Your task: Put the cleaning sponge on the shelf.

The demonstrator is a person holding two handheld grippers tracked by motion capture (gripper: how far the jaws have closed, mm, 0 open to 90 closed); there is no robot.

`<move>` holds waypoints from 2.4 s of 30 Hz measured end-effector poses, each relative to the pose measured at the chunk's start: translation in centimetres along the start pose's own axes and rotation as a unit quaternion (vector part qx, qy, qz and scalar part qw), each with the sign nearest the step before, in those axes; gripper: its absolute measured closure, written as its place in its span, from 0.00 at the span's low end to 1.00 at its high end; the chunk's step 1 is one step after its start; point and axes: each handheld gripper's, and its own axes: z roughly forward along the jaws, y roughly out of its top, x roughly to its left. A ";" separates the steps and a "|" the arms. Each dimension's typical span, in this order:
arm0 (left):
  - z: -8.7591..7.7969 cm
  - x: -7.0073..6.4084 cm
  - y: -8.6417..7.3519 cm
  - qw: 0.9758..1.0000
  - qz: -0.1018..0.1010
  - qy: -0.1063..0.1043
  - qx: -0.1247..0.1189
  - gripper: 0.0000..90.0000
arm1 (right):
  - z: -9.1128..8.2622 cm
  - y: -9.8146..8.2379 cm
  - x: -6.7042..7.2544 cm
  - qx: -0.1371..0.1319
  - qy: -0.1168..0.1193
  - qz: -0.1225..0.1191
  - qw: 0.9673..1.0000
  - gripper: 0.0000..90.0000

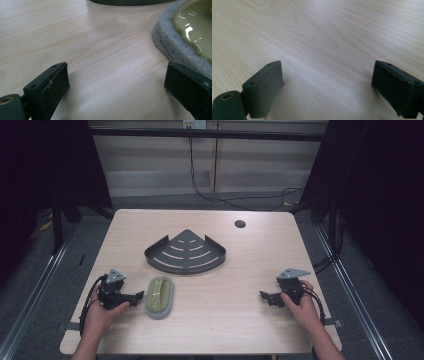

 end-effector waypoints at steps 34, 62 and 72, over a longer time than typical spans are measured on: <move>-3.9 -3.9 8.0 0.966 -0.048 -0.059 0.245 0.40 | 0.0 0.0 0.0 0.000 -0.001 0.000 1.000 0.10; -0.9 -7.0 11.8 0.940 -0.106 -0.062 0.320 0.49 | 0.0 0.0 0.0 0.000 -0.003 0.002 1.000 0.10; -0.4 -7.7 11.7 0.934 -0.102 -0.063 0.337 0.59 | 0.0 0.0 0.0 -0.001 -0.003 0.002 1.000 0.10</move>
